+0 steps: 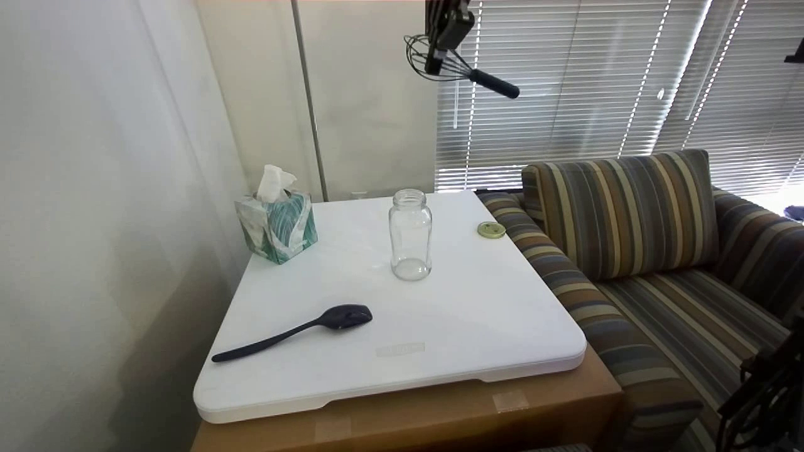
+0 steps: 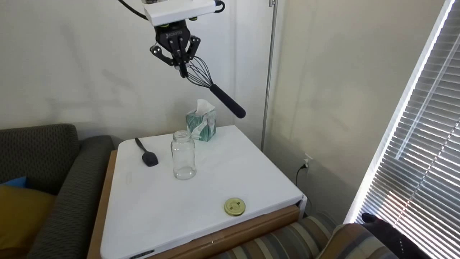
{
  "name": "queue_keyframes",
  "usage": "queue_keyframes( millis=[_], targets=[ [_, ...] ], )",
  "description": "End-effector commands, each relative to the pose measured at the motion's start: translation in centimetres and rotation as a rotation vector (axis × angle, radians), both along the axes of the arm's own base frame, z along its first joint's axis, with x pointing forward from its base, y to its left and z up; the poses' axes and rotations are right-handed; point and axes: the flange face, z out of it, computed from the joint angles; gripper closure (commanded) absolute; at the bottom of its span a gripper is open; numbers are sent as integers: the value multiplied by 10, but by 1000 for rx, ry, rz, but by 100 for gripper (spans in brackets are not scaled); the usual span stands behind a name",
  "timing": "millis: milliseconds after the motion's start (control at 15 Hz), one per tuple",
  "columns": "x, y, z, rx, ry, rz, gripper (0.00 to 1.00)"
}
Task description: Put the whisker in the glass bottle
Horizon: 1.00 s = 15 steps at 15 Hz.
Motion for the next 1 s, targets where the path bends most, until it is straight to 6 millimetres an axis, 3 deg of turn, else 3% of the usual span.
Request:
queue_keyframes(
  millis=[0,467,933],
  targets=[
    [6,5,18,193,-63,-4,99],
    [6,25,26,490,-257,107,99],
    [-3,-6,3,755,-358,62,99]
  ],
)
